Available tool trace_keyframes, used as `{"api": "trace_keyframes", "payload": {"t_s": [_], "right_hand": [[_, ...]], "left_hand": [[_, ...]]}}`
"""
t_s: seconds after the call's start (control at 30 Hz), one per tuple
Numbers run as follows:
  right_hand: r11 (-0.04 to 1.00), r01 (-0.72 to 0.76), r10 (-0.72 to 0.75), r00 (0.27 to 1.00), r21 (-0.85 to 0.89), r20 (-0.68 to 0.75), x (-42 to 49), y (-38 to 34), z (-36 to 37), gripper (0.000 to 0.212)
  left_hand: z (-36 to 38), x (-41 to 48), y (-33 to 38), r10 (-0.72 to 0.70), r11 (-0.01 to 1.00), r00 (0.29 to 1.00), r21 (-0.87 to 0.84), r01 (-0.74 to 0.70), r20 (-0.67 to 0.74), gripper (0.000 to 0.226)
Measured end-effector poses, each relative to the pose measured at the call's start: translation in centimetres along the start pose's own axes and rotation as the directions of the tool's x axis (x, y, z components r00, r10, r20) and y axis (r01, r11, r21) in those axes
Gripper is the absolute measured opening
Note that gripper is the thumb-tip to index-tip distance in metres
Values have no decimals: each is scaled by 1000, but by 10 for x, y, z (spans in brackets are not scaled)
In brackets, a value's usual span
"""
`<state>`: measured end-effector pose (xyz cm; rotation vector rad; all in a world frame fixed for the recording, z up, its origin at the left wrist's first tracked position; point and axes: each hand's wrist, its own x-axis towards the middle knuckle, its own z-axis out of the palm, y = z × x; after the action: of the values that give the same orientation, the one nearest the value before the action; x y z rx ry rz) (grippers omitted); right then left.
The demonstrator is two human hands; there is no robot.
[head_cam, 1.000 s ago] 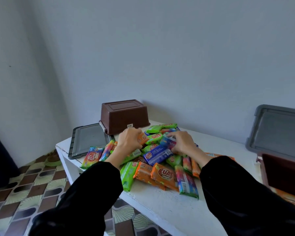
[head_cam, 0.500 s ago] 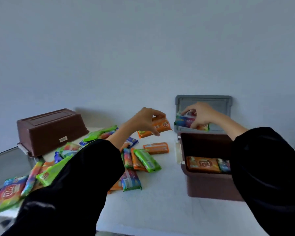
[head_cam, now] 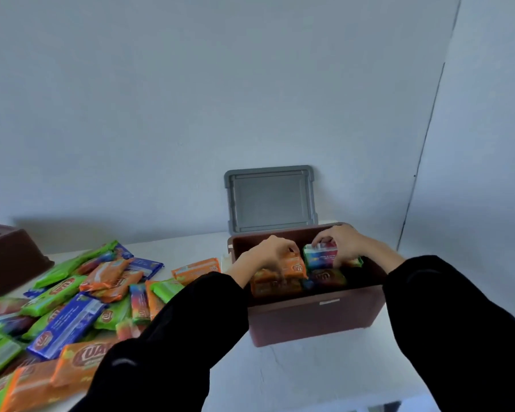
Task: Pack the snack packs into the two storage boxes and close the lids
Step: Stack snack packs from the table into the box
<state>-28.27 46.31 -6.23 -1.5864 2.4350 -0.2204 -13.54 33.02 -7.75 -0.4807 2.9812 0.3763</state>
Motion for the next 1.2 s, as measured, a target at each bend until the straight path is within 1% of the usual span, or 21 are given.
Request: {"api": "trace_keyframes", "payload": {"t_s": [0.17,0.3,0.47,0.57,0.7,0.83,0.9,0.97,1.03,1.07,1.2], "right_hand": [[996,57,-55,998,-69,39,11,9,23,65],[988,89,-81,994,-128,71,23,14,40,66],[971,113,-93,990,-209,103,33,19,50,62],[970,106,-83,990,-220,110,36,19,53,60],[967,95,-76,993,-237,88,37,20,53,59],[964,97,-86,995,-248,53,40,21,55,56],[962,96,-80,994,-255,71,39,20,55,56],[952,102,-75,992,-287,103,38,19,54,64],[928,107,-67,990,-357,123,38,17,56,74],[917,113,-71,990,-383,120,39,16,57,75],[911,127,-102,991,-392,84,41,16,61,63]], "left_hand": [[25,11,-4,-34,999,999,40,35,-11,77],[34,16,-12,-48,993,998,114,42,52,79],[33,22,-11,-22,974,997,227,6,71,80],[34,22,-10,-13,959,998,285,-5,61,81],[35,22,-9,-2,958,1000,288,-6,27,65],[37,22,-9,1,948,1000,318,-11,31,69],[38,22,-8,-4,952,1000,306,-4,24,67],[38,24,-9,-7,954,1000,299,1,18,69],[39,25,-9,-12,952,1000,306,6,18,72],[39,25,-9,-15,950,1000,313,8,18,73],[42,26,-9,-11,940,1000,340,9,6,72]]}}
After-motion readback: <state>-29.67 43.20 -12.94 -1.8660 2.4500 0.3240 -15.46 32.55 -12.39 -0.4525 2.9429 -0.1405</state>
